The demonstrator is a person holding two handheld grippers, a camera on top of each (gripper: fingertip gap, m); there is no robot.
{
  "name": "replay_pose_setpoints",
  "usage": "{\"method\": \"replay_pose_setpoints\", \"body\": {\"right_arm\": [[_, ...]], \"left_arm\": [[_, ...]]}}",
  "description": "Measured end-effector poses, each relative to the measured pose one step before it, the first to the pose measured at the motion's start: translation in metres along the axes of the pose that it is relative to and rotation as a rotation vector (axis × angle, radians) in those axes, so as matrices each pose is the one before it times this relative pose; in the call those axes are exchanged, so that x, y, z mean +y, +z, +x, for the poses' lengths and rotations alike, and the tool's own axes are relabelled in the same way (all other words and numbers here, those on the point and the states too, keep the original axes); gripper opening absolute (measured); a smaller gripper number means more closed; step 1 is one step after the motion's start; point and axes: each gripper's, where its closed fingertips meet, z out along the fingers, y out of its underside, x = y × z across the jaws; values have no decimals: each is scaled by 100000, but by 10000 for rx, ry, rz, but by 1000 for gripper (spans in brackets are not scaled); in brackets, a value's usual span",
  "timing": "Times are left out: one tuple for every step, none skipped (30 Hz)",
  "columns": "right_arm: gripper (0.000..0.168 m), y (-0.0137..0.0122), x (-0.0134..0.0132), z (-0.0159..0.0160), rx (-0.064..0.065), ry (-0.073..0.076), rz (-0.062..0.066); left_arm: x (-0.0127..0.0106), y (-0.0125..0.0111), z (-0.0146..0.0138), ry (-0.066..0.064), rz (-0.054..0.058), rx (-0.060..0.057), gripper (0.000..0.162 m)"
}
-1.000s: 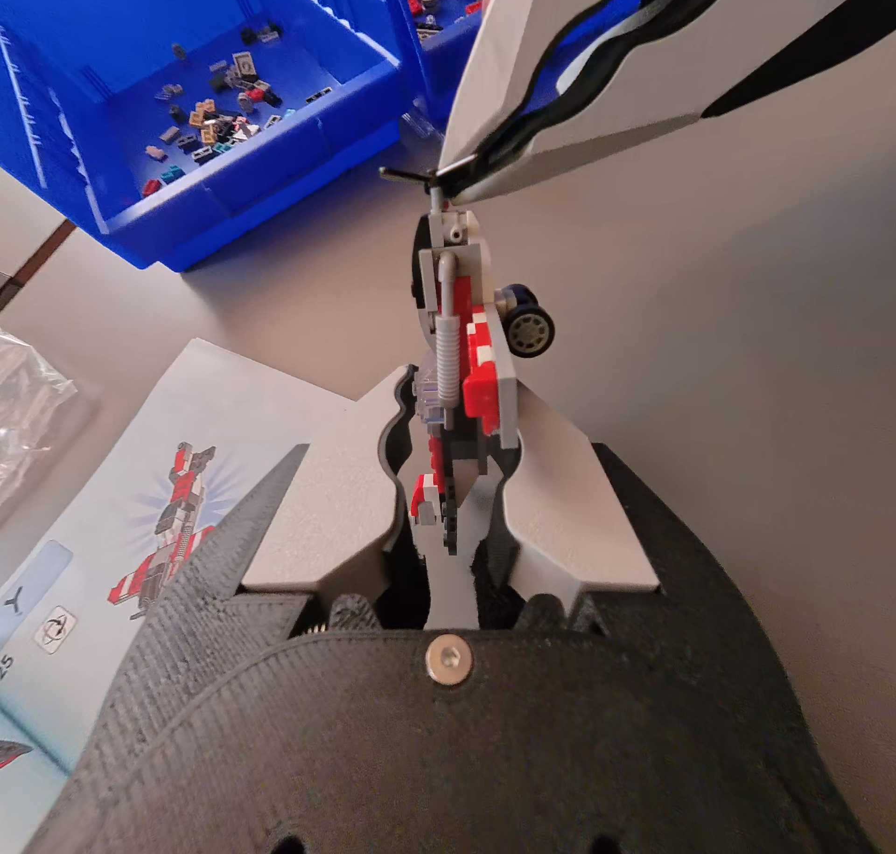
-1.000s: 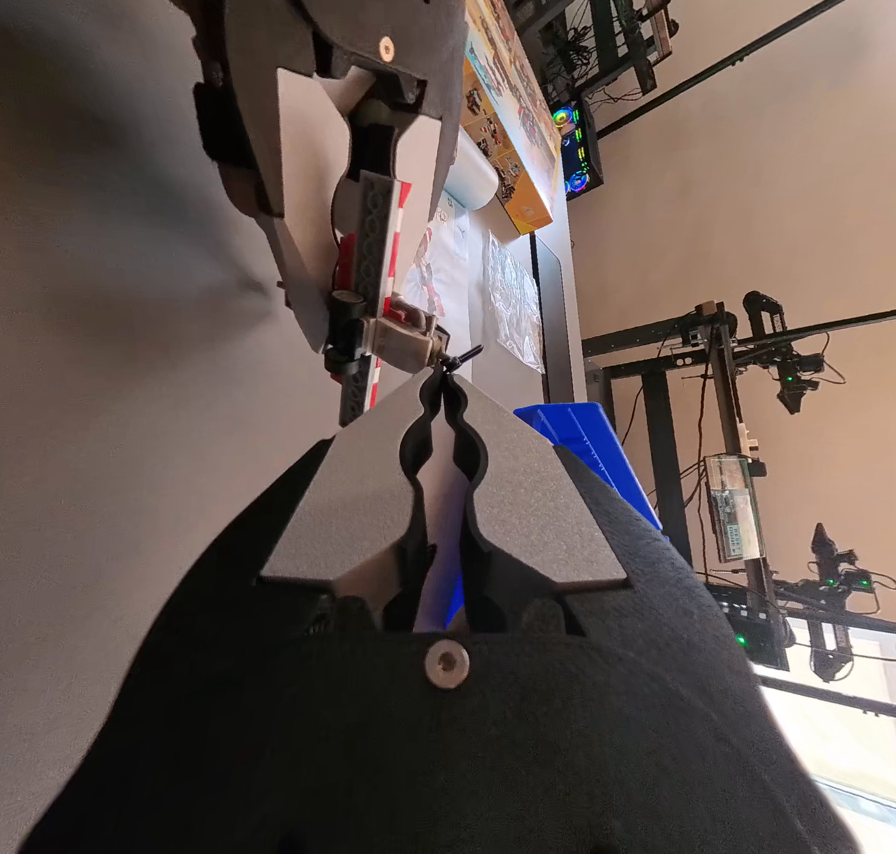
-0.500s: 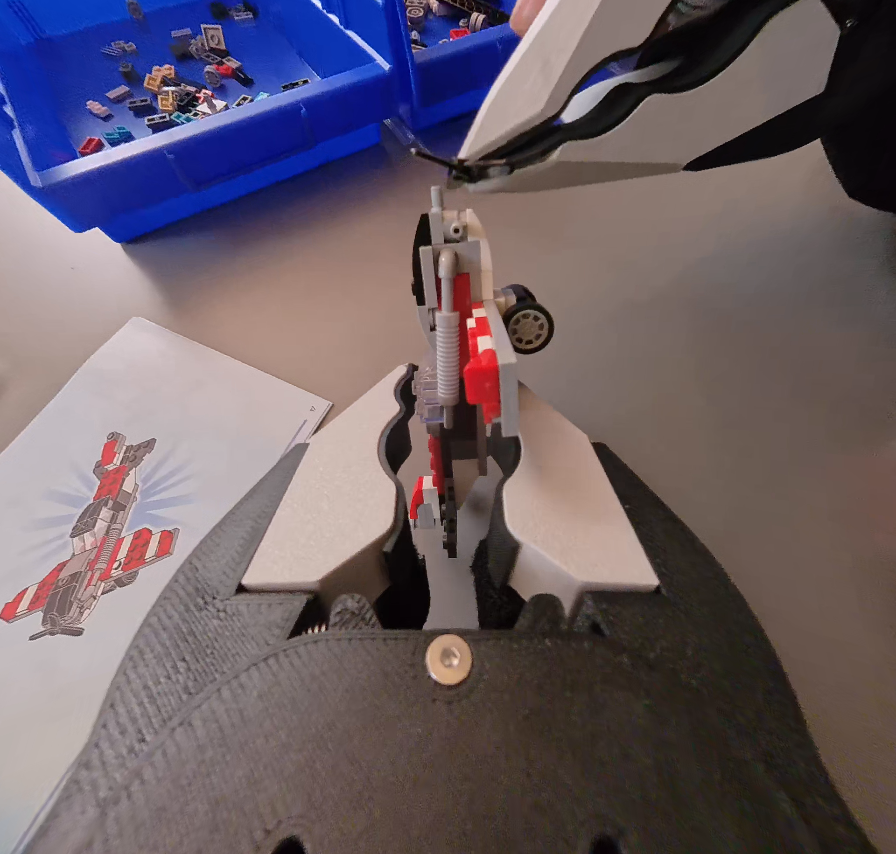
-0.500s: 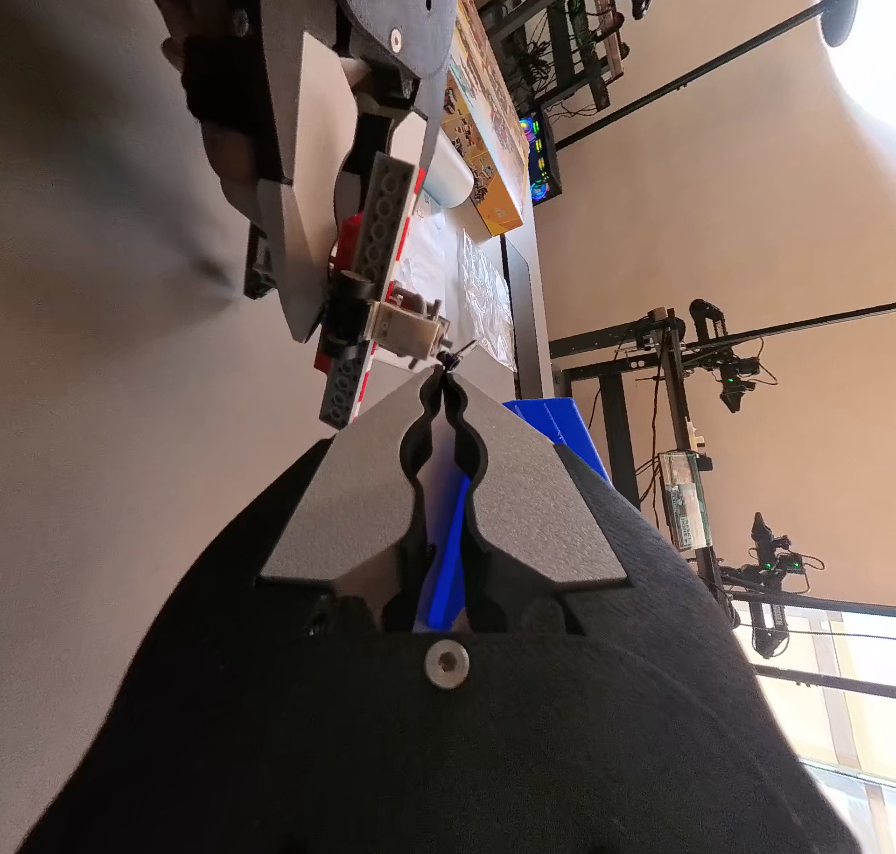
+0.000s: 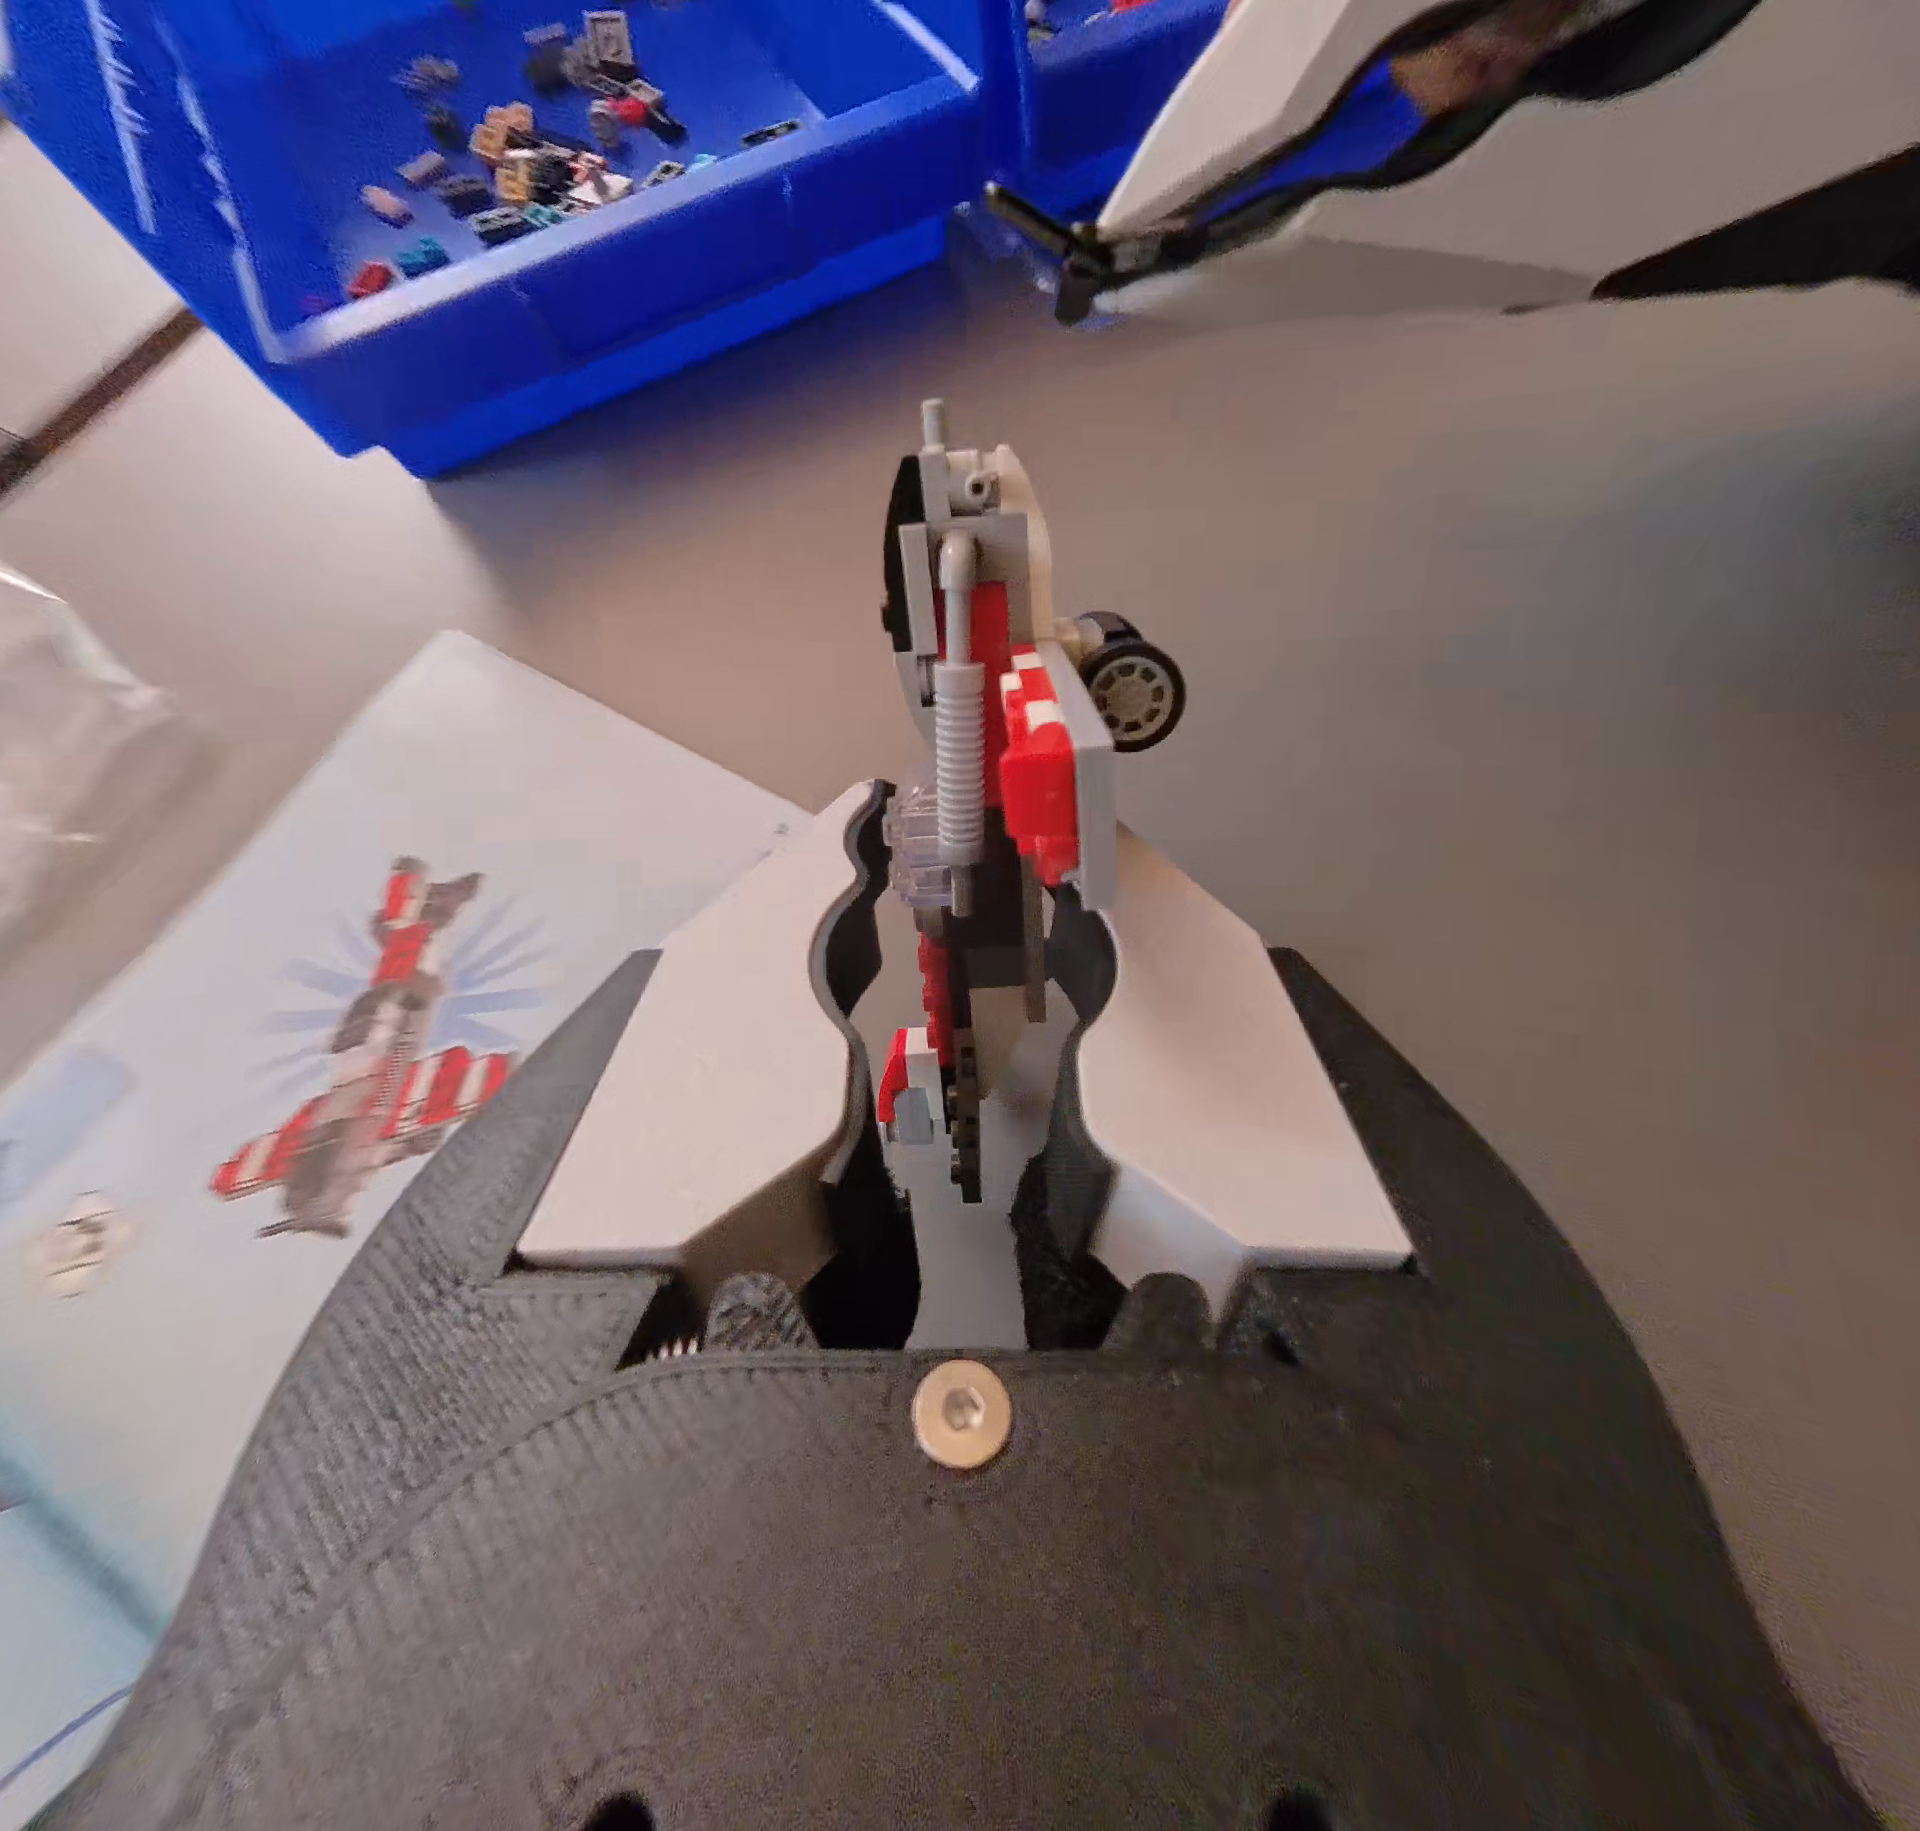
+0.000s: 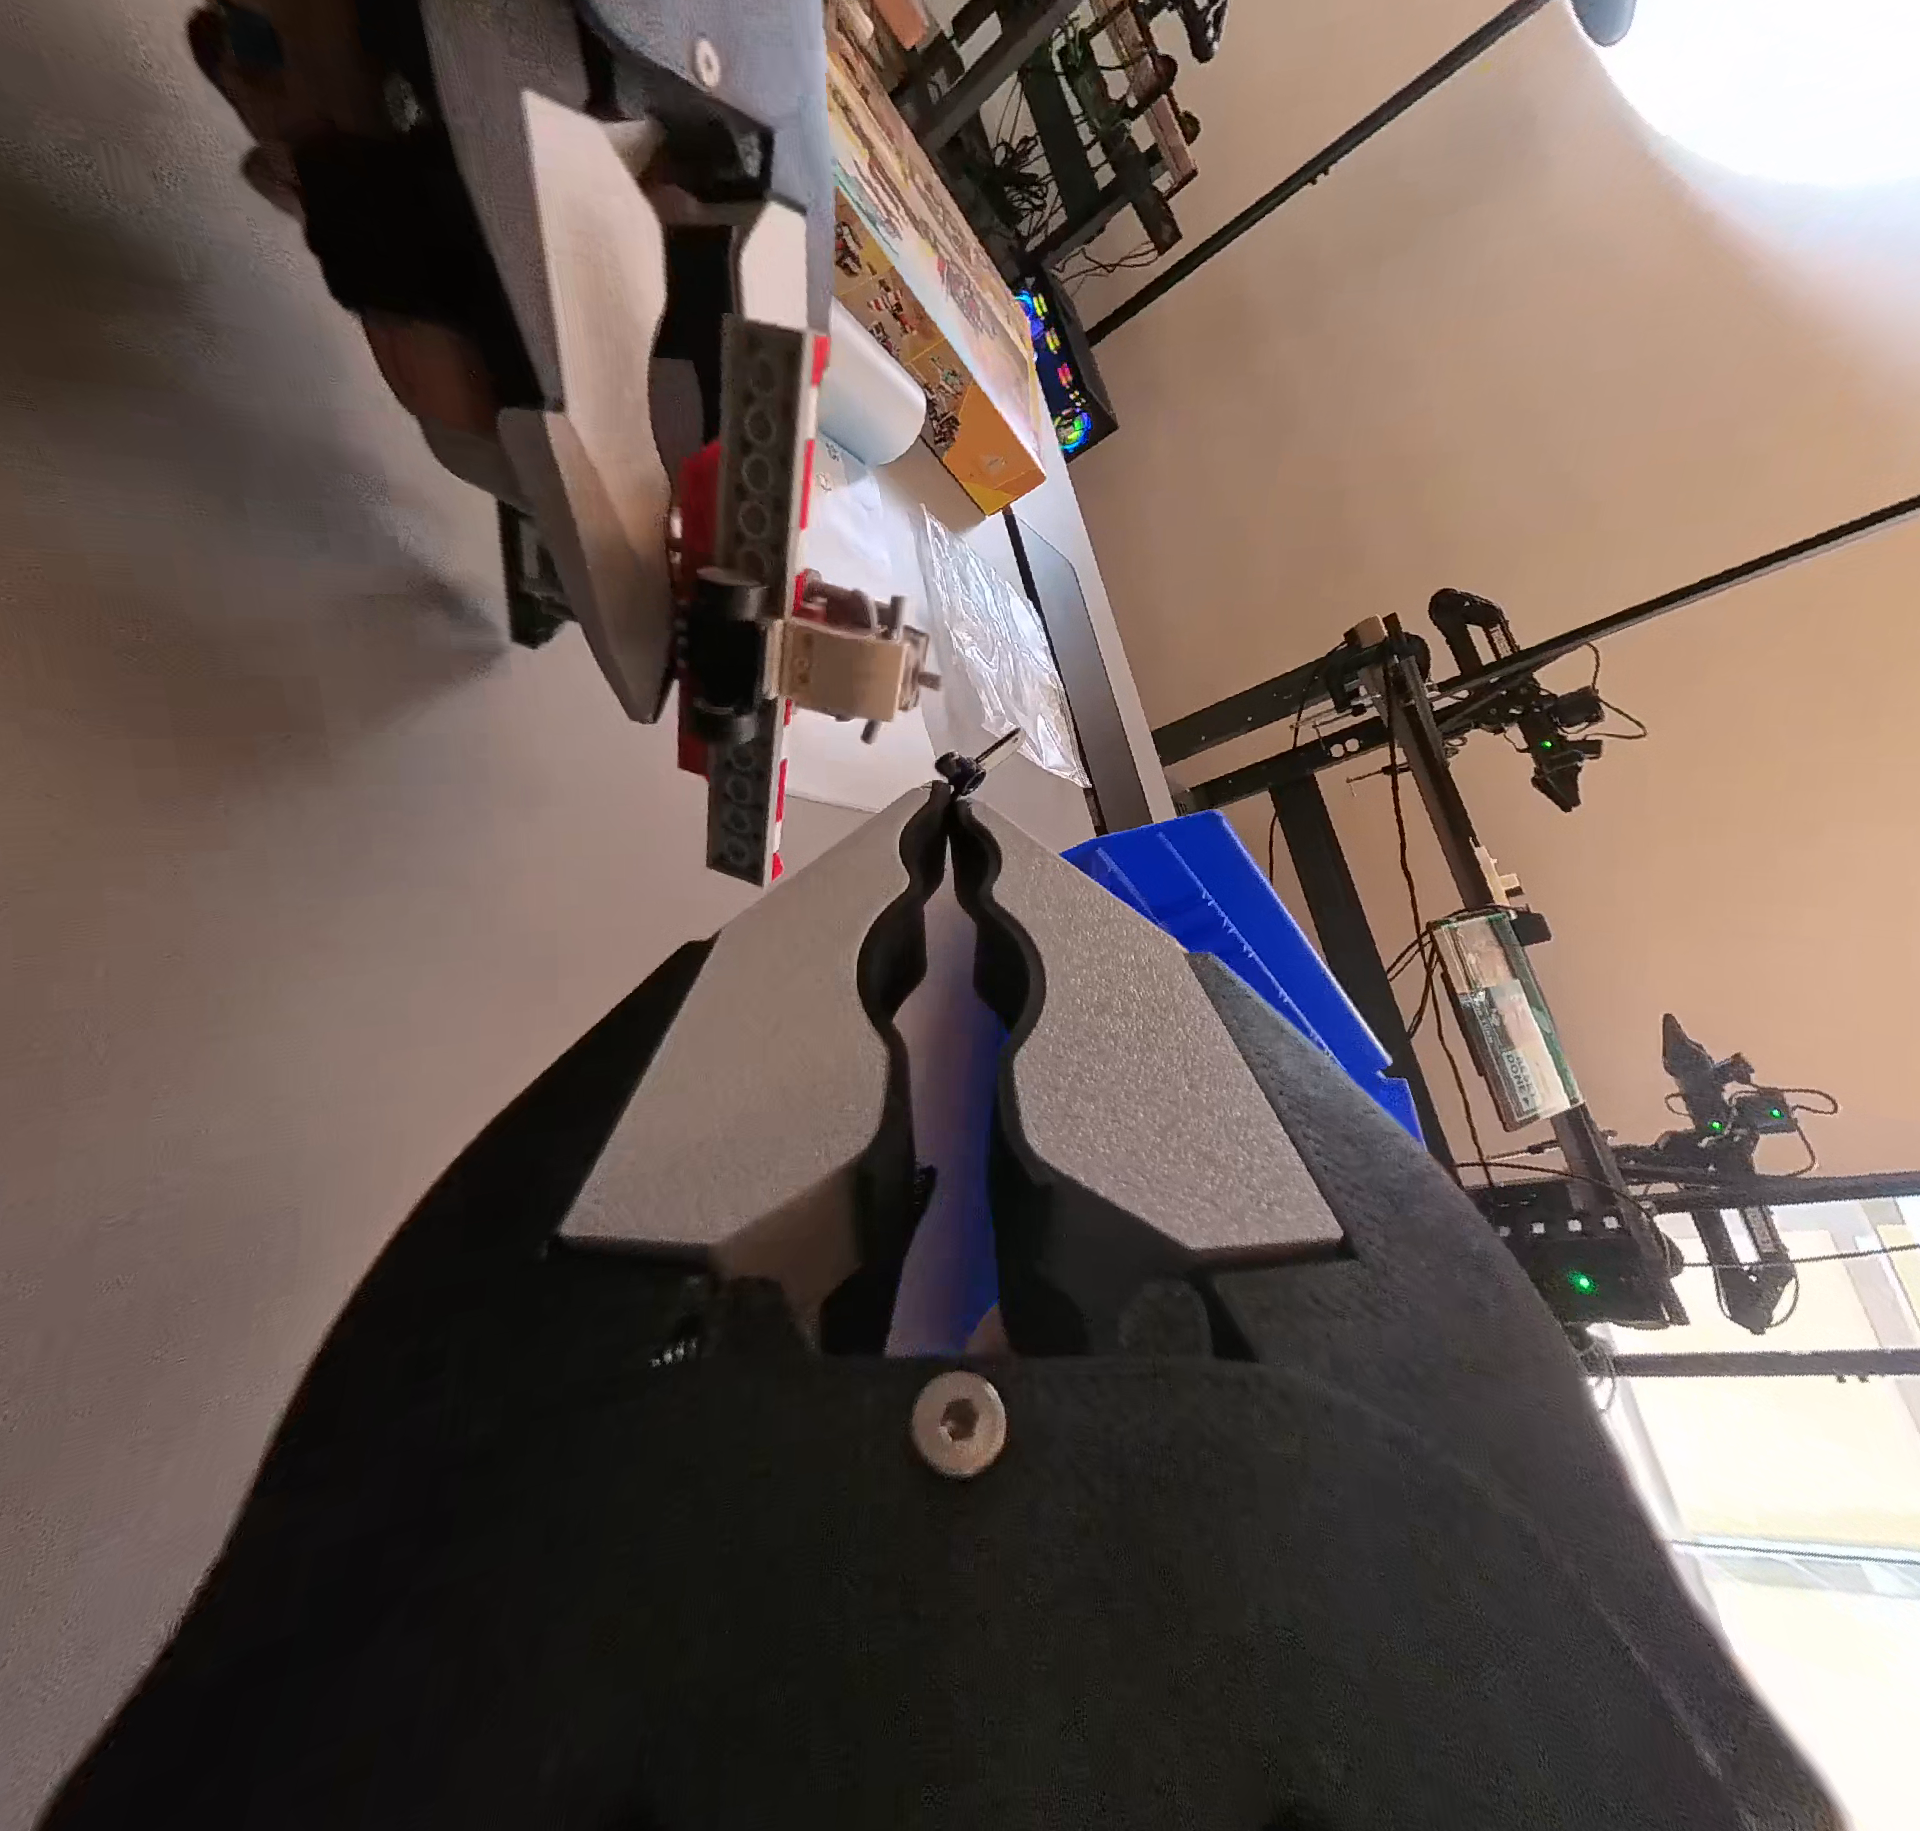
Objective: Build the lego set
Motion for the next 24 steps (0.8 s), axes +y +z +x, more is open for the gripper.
{"method": "replay_pose_setpoints", "body": {"right_arm": [[0, 86, 21, 52, 92, 101, 36], [0, 115, 86, -28, 52, 100, 2], [0, 121, 118, 0, 89, 49, -9], [0, 116, 186, -30, 76, -12, -57], [0, 115, 189, -52, 45, -26, -76], [0, 66, 134, -1, 59, -13, -38], [0, 66, 124, -20, 12, 24, -33], [0, 53, 97, -41, -9, 49, -2], [0, 37, 49, -37, 3, 67, 28], [0, 66, 64, -70, -6, 78, 20], [0, 95, 81, -148, -40, 63, 6], [0, 89, 78, -164, -38, 31, 8], [0, 93, 65, -170, -41, 14, 1], [0, 90, 68, -152, -47, 16, -13], [0, 78, 57, -124, -34, 17, -2], [0, 57, 34, -90, -34, 16, 5], [0, 37, 65, -71, -30, 20, -14], [0, 32, 57, -28, -16, 20, -9], [0, 4, 45, -7, -17, 35, 6], [0, -2, 38, -1, -19, 55, 10], [0, -6, 33, 2, -23, 53, 9], [0, -15, 21, 25, -6, 38, 8], [0, 3, 21, 10, -11, 35, 6], [0, 2, 8, 23, -4, 29, 2]], "left_arm": [[55, 13, -396, 380, -92, -406, 27], [50, 22, -519, 443, -99, -517, 27], [160, 31, -564, 593, -187, -584, 27], [239, 42, -526, 749, -269, -603, 27], [302, 63, -356, 777, -294, -510, 27], [321, 128, -73, 630, -287, -299, 27], [320, 198, 211, 424, -256, -72, 27], [262, 246, 323, 297, -192, 11, 27], [115, 208, 193, 279, -94, -65, 26], [-52, 120, 51, 258, -16, -138, 26], [-72, 56, 50, 171, -37, -83, 26], [-41, 36, 82, 88, -38, -20, 26], [-27, 34, 129, 57, -11, 29, 26], [10, 34, 177, 81, -6, 65, 28], [48, 30, 167, 108, -13, 65, 31], [48, 2, 105, 118, -12, 41, 36], [-5, -35, 60, 116, 12, 28, 39], [-49, -88, 40, 80, 41, 34, 42], [-67, -108, 45, 28, 61, 63, 44], [-77, -134, 84, 3, 71, 105, 46], [-22, -144, 140, -8, 46, 145, 48], [75, -126, 230, -15, -9, 215, 50], [187, -127, 343, -12, -74, 273, 54], [216, -133, 253, -5, -97, 203, 56]]}}
